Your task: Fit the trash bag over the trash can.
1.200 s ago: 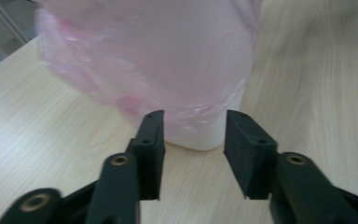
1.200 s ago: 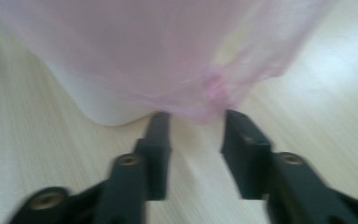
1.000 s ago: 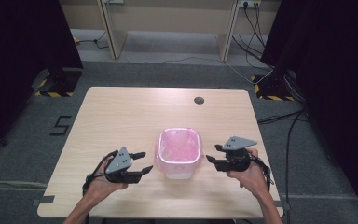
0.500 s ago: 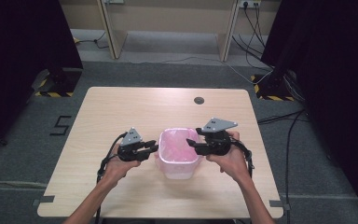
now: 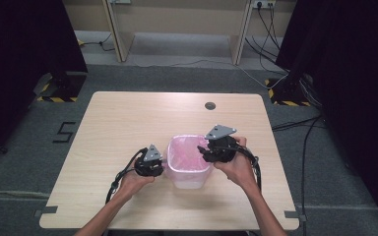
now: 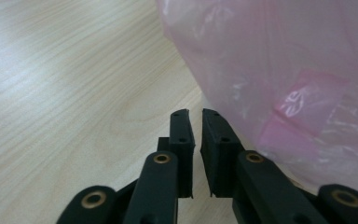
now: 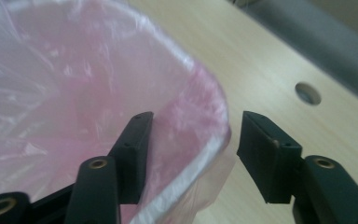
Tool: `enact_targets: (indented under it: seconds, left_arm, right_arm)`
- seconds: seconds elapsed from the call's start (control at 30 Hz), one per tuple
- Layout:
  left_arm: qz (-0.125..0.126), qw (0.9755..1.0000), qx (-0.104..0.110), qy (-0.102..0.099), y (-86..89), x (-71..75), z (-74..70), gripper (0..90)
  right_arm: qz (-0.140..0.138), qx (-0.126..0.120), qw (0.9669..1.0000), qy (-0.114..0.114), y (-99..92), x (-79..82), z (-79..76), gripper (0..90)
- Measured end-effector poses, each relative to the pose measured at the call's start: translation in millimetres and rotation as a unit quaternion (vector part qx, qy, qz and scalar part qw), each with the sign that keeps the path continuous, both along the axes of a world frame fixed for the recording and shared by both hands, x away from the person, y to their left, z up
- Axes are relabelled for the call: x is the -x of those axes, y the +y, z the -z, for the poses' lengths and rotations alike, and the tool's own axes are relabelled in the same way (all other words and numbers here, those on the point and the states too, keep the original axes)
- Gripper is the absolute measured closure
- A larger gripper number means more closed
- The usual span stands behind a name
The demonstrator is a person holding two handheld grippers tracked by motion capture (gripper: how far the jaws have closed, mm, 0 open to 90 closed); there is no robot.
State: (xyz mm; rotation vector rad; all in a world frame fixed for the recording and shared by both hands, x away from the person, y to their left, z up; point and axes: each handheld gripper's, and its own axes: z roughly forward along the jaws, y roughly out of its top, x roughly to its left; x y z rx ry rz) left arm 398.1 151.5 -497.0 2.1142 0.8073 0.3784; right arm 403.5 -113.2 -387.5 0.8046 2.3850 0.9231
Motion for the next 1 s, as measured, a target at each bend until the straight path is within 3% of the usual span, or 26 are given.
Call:
enact_targets:
  seconds: [0.1,0.17,0.3,0.4,0.5,0.6,0.77,1.0]
  left_arm:
    - [-0.006,1.0,0.003,-0.002,6.8,2.7,-3.8,76.5]
    - [-0.01,0.9999,0.005,-0.003,11.8,5.3,-5.9,72.9]
    - [-0.021,0.9997,0.013,-0.006,23.7,11.2,-10.7,65.2]
    - [-0.029,0.9994,0.014,-0.009,31.9,16.7,-13.2,59.3]
    - [-0.038,0.9991,0.016,-0.01,40.3,23.9,-15.4,54.4]
    - [-0.042,0.9989,0.012,-0.018,46.5,30.8,-16.0,52.2]
    - [-0.041,0.9991,0.006,-0.014,49.6,36.1,-11.7,50.8]
    - [-0.035,0.9993,-0.006,-0.008,44.5,36.5,-6.5,48.2]
  right_arm:
    - [0.009,0.001,0.9998,0.019,0.8,-4.7,3.8,37.8]
    - [0.016,-0.001,0.9998,0.015,-0.2,-5.7,0.8,35.9]
    - [0.016,-0.039,0.9991,-0.006,-2.9,1.0,-17.6,34.6]
    - [0.0,-0.054,0.9982,-0.025,-1.0,9.7,-30.7,37.5]
    - [-0.041,-0.066,0.9968,-0.021,6.9,18.5,-35.1,39.8]
    - [-0.071,-0.04,0.9967,-0.006,18.2,21.2,-29.8,40.4]
    - [-0.077,0.013,0.9964,0.033,31.3,11.3,-11.7,39.1]
    - [-0.073,0.032,0.9941,0.073,38.7,1.8,-4.0,34.6]
